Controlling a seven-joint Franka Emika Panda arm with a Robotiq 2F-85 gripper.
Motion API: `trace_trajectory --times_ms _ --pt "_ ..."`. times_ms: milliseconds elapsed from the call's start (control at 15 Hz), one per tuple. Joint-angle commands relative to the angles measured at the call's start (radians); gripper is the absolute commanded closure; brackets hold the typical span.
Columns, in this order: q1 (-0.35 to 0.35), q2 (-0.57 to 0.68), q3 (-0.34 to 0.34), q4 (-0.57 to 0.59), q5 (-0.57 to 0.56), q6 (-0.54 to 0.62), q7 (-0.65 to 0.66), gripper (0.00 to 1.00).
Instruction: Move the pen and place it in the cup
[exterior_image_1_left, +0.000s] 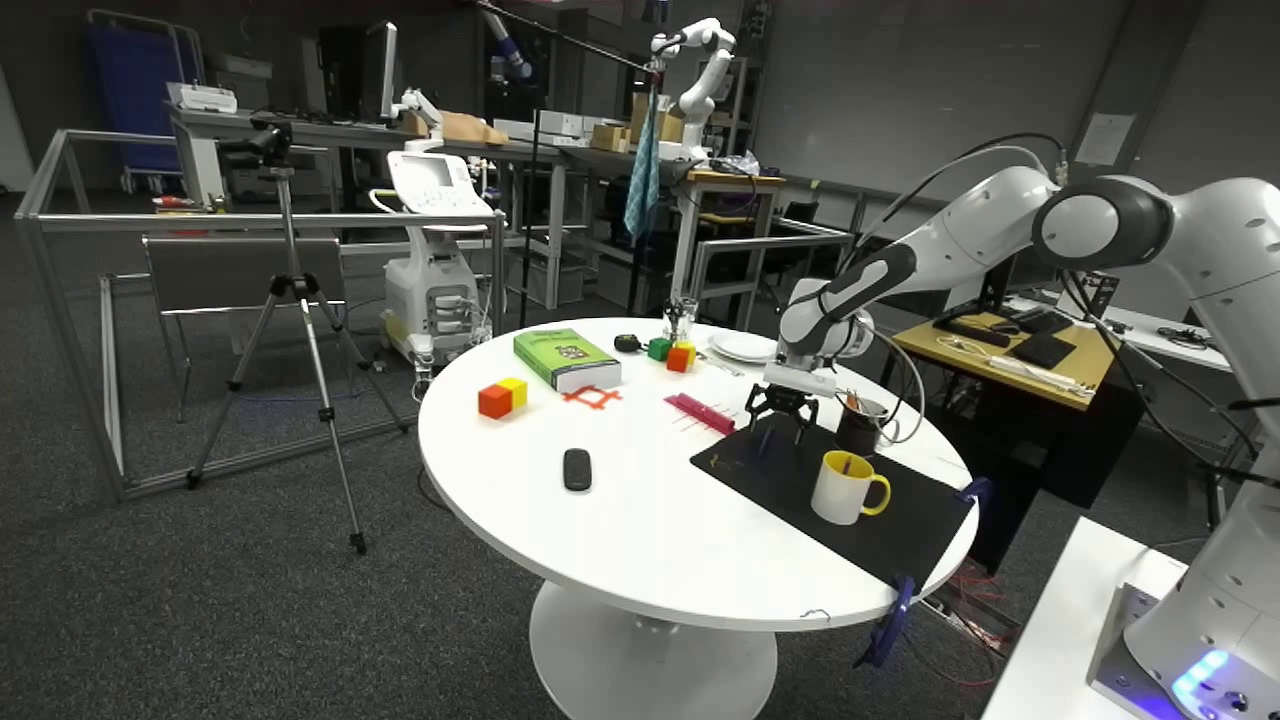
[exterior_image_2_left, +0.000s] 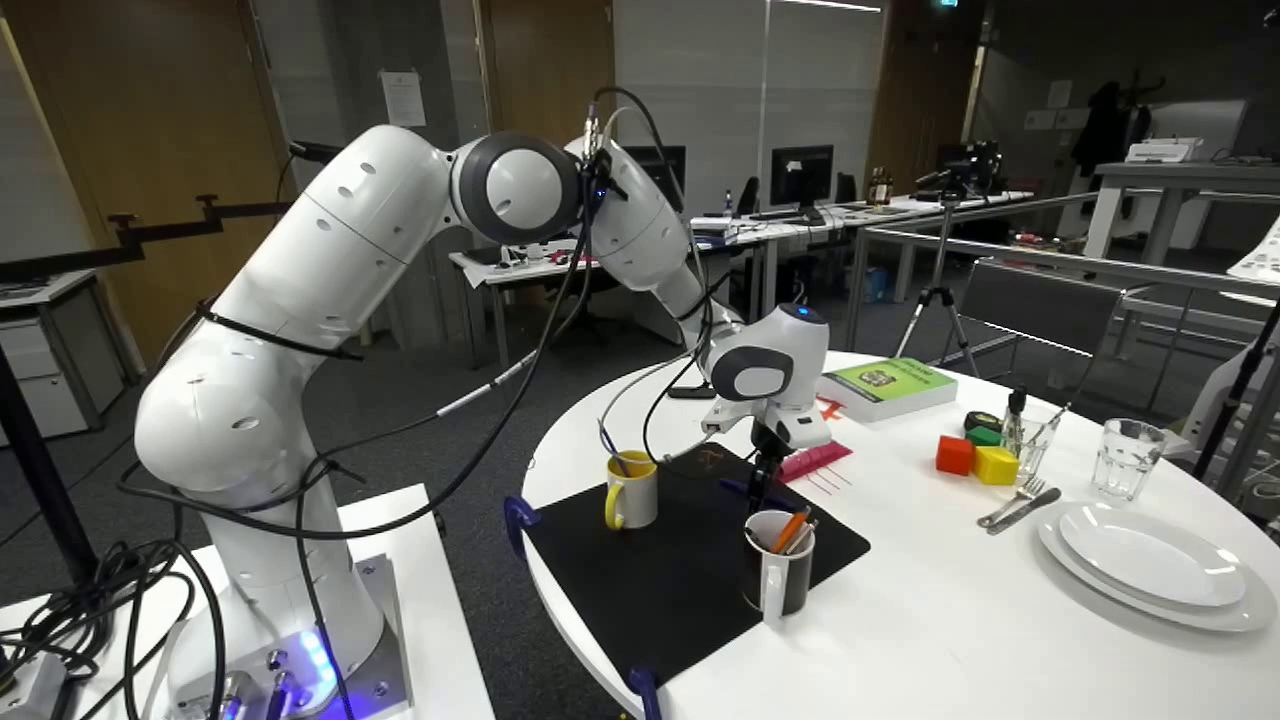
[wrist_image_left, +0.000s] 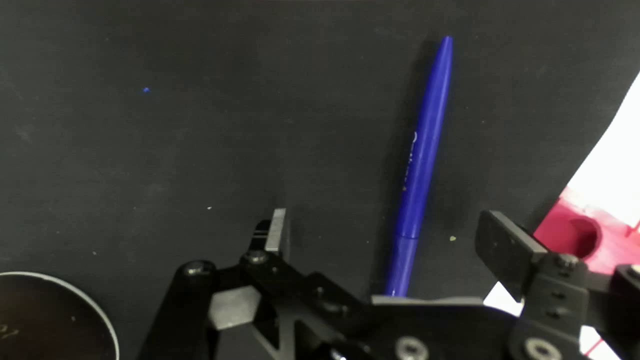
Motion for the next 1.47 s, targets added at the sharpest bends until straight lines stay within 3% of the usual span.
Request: trace_trajectory --times_ms 0,200,267,333,467,1067,1400 --pt "-0.005 0.029 -0.006 0.054 -0.010 -0.051 -0.017 0.00" --pt "-0.003 0.042 -0.010 0.068 -0.015 -0.058 -0.014 0.00" --pt "-0.002 0.043 -0.011 0.072 -0.016 -0.062 -0.014 0.04" --pt "0.000 0.043 -0.014 0.072 -0.018 -0.056 -0.012 0.28" --pt "-0.001 0.044 -0.014 0.075 -0.017 -0.054 -0.012 0.31" --pt "-0.002 0.041 -0.019 0.094 -0.016 -0.062 -0.007 0.99" --pt "0.016 0.025 -0.041 0.086 -0.050 -0.057 -0.003 0.97"
